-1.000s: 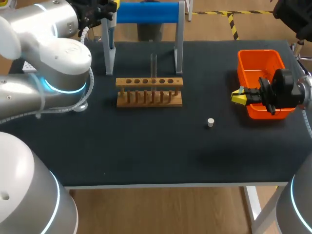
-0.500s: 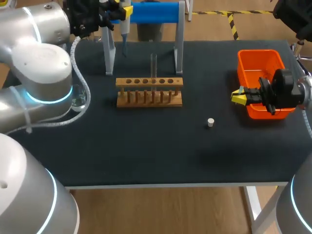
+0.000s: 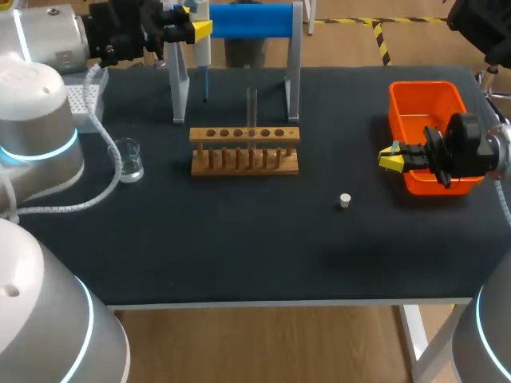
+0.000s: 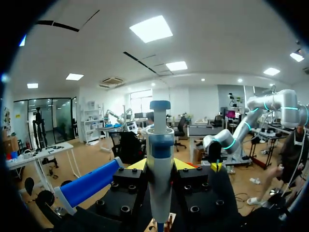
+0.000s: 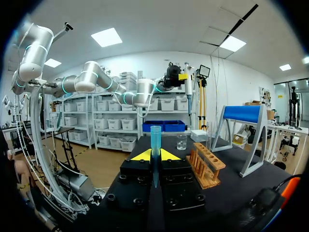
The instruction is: Invert the test tube, pick up the pipette, mount the tip to pipette, aspirate from beaker and dispense into the tube, eject the tip, return the pipette, and cap with the stopper.
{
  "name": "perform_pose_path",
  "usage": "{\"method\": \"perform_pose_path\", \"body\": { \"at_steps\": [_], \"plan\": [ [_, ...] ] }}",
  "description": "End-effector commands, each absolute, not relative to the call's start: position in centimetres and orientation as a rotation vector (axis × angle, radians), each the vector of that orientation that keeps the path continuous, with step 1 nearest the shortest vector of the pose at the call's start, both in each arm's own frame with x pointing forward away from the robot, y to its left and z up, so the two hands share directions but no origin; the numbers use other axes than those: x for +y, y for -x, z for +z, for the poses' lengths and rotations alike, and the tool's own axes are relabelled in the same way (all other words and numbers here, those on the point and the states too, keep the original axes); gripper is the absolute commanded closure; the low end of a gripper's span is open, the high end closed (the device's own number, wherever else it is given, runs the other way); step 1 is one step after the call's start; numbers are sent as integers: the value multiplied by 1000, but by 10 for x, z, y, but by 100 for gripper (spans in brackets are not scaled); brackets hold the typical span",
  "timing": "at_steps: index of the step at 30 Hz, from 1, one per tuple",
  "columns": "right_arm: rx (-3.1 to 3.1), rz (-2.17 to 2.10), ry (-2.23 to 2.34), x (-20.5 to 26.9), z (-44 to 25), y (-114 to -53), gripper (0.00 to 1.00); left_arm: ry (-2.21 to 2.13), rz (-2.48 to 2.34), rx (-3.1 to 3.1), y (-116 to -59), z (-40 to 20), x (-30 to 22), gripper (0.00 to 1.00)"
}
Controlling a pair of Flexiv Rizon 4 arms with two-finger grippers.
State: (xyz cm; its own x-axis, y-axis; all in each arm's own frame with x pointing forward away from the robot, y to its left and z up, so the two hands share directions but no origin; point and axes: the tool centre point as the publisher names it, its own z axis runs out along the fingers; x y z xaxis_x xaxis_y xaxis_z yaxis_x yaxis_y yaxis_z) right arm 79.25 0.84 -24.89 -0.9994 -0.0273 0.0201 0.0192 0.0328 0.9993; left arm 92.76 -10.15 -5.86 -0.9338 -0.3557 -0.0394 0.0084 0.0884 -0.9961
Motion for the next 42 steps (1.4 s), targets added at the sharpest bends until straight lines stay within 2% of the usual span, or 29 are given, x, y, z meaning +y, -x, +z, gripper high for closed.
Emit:
{"method": "perform_pose_path", "body": {
  "at_steps": [1, 8, 27, 42],
  "plan": [
    [-2238, -2162, -5, 9, -249, -791, 100, 245, -1983, 2168, -929, -58, -97, 100],
    [-2238, -2162, -5, 9, -249, -791, 100, 182, -2039, 2194, -917, -40, -105, 100],
    [-2238, -2162, -5, 9, -249, -791, 100, 145, -2169, 2299, -819, 4, -181, 100],
    [-2238, -2162, -5, 9, -249, -791, 100, 87, -2132, 2280, -791, 12, -225, 100]
  ]
}}
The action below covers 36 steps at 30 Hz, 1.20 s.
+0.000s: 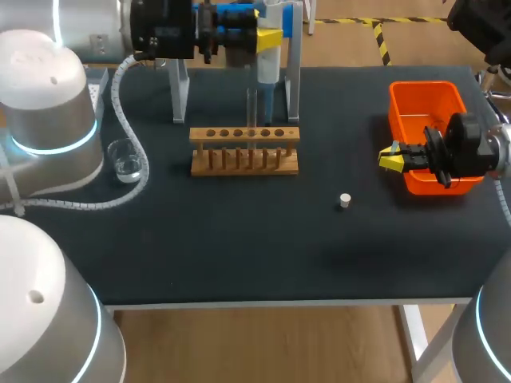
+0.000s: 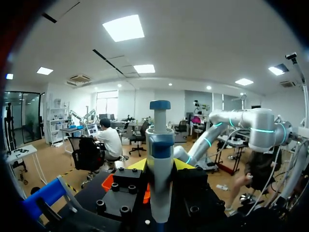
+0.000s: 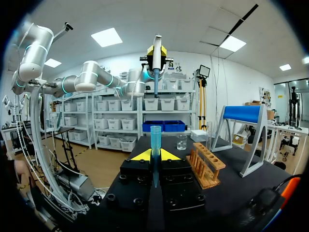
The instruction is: Invert the test tube, pick up the pipette, mount the tip to pipette, aspirate from beaker and dispense into the tube, eject the tip, return the pipette, and cap with the stopper.
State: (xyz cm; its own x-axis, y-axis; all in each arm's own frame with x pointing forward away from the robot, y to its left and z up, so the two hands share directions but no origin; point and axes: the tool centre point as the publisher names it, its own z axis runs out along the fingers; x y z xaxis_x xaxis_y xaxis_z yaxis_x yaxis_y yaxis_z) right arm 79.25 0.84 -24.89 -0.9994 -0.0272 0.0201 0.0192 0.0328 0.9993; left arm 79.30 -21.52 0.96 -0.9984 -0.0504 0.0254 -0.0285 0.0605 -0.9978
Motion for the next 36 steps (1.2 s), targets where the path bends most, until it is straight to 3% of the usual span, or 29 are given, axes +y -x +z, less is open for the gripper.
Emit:
{"method": "perform_pose_path", "body": {
  "at_steps": [1, 36],
  "plan": [
    [-2238, -2162, -5, 9, -249, -791, 100, 85, -2130, 2281, -790, 13, -227, 100],
    [-2238, -2162, -5, 9, -249, -791, 100, 29, -2166, 2310, -794, 9, -234, 100]
  ]
}}
